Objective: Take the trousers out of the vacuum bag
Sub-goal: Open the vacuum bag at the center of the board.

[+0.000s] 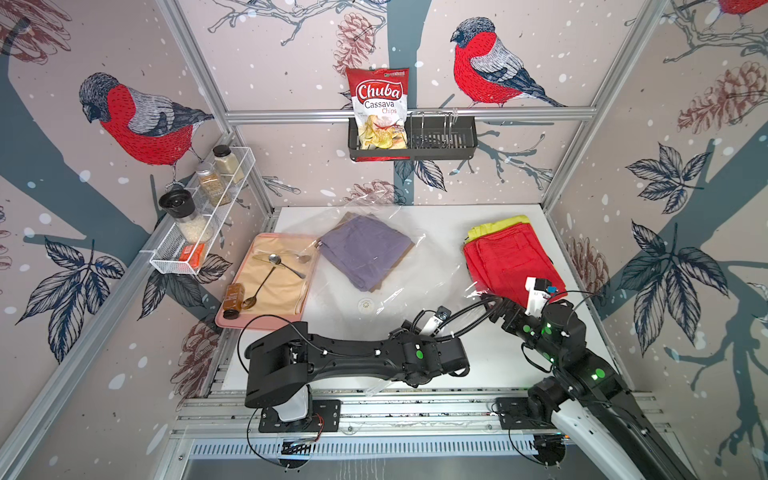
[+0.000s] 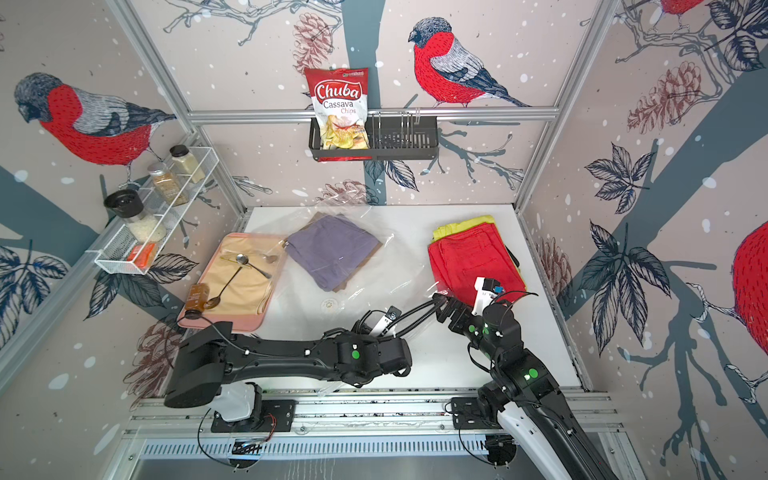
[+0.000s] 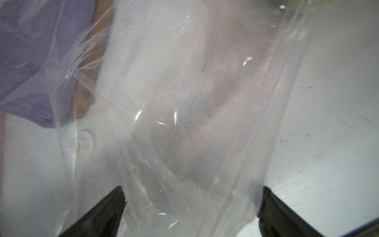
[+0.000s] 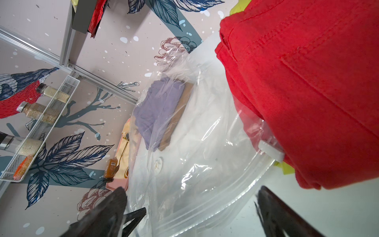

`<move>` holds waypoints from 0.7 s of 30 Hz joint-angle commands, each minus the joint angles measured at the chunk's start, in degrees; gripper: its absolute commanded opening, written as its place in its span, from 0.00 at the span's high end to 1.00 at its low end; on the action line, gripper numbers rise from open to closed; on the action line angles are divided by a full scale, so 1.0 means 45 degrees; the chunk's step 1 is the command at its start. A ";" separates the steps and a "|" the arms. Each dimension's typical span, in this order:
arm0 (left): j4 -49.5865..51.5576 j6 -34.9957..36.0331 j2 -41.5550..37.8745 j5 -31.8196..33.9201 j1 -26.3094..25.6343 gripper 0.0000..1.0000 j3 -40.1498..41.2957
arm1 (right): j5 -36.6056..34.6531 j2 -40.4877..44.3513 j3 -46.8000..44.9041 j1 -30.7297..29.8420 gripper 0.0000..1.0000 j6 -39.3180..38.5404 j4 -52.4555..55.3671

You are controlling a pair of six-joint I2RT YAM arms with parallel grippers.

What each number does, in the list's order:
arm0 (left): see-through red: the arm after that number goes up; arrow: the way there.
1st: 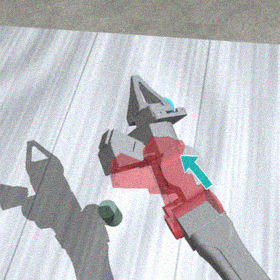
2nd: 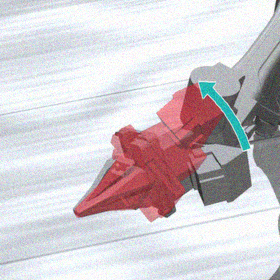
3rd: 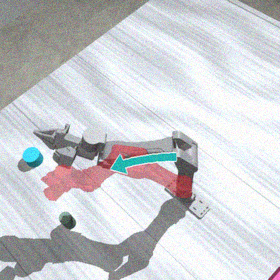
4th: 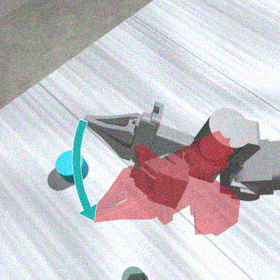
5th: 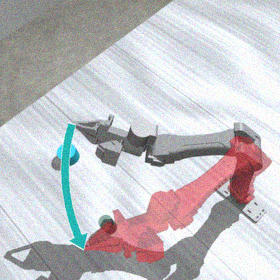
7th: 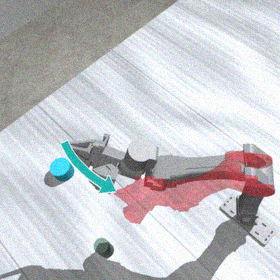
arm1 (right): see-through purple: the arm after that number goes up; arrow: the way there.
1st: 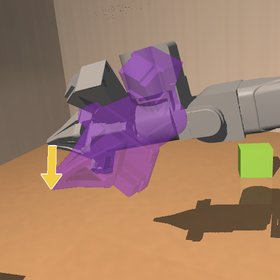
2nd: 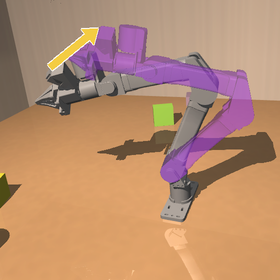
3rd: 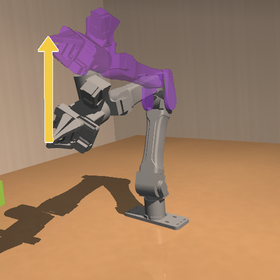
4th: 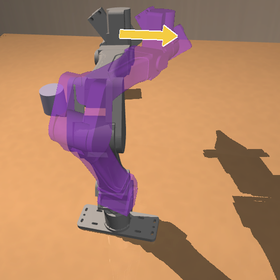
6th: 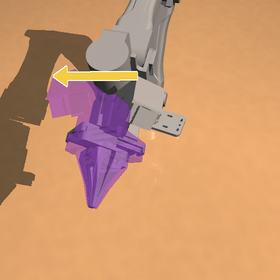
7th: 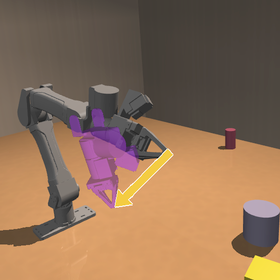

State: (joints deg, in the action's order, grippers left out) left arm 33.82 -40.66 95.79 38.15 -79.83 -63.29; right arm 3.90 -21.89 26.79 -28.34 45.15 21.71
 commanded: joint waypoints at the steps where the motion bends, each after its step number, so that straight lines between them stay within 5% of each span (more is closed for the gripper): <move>1: 0.1222 -0.1079 0.0633 0.1393 0.0059 0.02 -0.0568 | 0.0341 0.0236 -0.0226 0.0047 0.00 -0.0066 0.0056; 13: -0.0433 0.0265 -0.1482 -0.0496 0.1630 0.80 -0.0165 | 0.2921 0.1531 -0.1137 0.0055 0.08 -0.0437 -0.0100; 21: -0.1492 0.1269 -0.2702 -0.1649 0.2865 0.99 -0.0164 | 0.5242 0.1018 -0.1839 -0.0447 0.43 -0.0286 -0.2196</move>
State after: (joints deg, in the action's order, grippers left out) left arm 30.15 -37.15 84.75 32.69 -68.01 -63.53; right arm 23.14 -16.62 19.07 -29.26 44.51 17.54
